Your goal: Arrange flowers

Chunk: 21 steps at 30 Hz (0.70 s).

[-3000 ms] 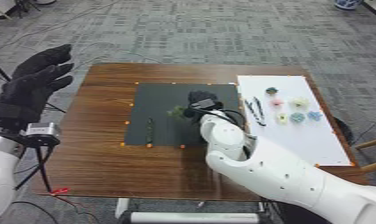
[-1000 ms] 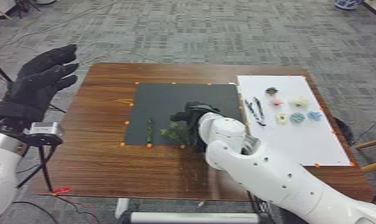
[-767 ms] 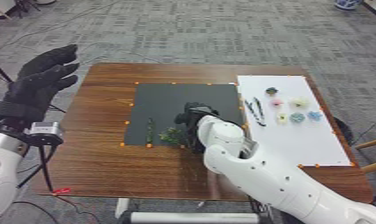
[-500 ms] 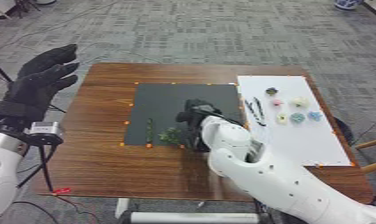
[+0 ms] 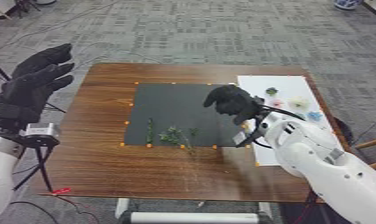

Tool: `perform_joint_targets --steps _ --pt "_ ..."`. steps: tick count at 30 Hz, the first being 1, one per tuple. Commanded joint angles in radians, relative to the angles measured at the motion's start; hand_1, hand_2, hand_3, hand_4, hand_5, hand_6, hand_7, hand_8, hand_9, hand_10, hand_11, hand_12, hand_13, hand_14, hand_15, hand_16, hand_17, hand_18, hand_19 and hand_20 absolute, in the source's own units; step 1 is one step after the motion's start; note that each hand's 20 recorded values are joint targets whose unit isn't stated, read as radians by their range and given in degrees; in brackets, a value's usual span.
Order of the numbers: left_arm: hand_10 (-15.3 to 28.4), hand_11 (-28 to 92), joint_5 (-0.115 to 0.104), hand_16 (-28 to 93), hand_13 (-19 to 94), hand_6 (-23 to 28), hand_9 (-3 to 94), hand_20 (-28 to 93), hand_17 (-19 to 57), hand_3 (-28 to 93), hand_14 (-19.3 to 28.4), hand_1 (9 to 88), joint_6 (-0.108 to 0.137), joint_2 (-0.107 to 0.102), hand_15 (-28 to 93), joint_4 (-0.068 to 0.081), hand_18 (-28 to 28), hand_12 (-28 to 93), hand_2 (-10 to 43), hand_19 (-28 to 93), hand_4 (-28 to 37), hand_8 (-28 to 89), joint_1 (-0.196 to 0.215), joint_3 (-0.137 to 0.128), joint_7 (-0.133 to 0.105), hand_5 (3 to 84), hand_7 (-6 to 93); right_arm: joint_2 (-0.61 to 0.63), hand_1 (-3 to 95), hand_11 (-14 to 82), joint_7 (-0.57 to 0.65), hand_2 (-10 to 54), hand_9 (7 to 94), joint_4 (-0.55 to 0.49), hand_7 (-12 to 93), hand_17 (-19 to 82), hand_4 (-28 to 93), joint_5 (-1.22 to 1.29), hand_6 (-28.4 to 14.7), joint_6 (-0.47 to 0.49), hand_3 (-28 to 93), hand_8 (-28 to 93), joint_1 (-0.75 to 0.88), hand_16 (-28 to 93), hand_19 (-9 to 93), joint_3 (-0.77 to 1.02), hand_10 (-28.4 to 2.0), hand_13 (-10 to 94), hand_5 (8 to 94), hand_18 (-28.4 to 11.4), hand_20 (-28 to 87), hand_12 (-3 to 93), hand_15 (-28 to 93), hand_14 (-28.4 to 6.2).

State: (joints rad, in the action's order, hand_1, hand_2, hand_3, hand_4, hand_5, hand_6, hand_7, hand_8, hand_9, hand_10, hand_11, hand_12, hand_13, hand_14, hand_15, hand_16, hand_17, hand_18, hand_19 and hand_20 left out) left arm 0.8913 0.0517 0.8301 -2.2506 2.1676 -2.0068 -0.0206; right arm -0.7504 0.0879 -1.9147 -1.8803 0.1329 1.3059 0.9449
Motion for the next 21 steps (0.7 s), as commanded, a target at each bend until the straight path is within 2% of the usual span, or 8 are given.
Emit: perform_joint_targets --steps 1,10,15,21 --pt "9.0 20 -0.004 -5 5 2.2 14.5 8 -11.5 71 12.0 26.2 0.006 0.002 38 -0.006 17.6 19 -5.9 39 -26.2 -10 -0.010 0.004 -0.009 22.8 20.2 0.047 31.2 45.3 -0.302 17.6 55.8 0.046 34 26 -12 -0.122 1.3 0.147 93 -17 -0.005 47 80 -0.110 -12.5 54 46.1 -19.7 52 64.6 76 -10.7" --pt "9.1 19 -0.004 -5 5 2.2 14.4 8 -11.4 70 12.0 26.3 0.007 0.004 37 -0.009 17.6 19 -5.6 39 -26.1 -10 0.001 -0.003 -0.012 22.6 20.0 0.044 31.6 46.1 -0.319 16.3 55.8 0.044 35 25 -13 -0.163 2.0 0.197 93 -18 0.037 46 79 -0.083 -12.1 53 53.0 -19.6 52 62.3 76 -11.2" --pt "9.1 19 -0.006 -4 5 2.2 14.3 8 -11.4 70 11.9 26.3 0.005 0.004 37 -0.008 17.6 19 -5.4 39 -25.7 -9 0.001 0.000 -0.014 22.5 19.8 0.029 31.4 46.0 -0.315 15.4 56.4 0.055 36 25 -15 -0.208 2.0 0.237 93 -18 0.024 45 79 -0.103 -11.9 53 54.5 -19.7 52 62.0 76 -11.5" --pt "9.1 19 -0.007 -4 5 2.2 14.3 8 -11.4 70 11.9 26.3 0.003 0.003 37 -0.006 17.5 19 -5.4 38 -25.4 -9 -0.001 0.003 -0.014 22.4 19.8 0.017 30.9 46.1 -0.300 14.5 56.4 0.067 35 25 -16 -0.198 1.9 0.232 93 -18 -0.004 43 79 -0.146 -11.9 53 54.8 -19.9 52 61.9 77 -11.9"
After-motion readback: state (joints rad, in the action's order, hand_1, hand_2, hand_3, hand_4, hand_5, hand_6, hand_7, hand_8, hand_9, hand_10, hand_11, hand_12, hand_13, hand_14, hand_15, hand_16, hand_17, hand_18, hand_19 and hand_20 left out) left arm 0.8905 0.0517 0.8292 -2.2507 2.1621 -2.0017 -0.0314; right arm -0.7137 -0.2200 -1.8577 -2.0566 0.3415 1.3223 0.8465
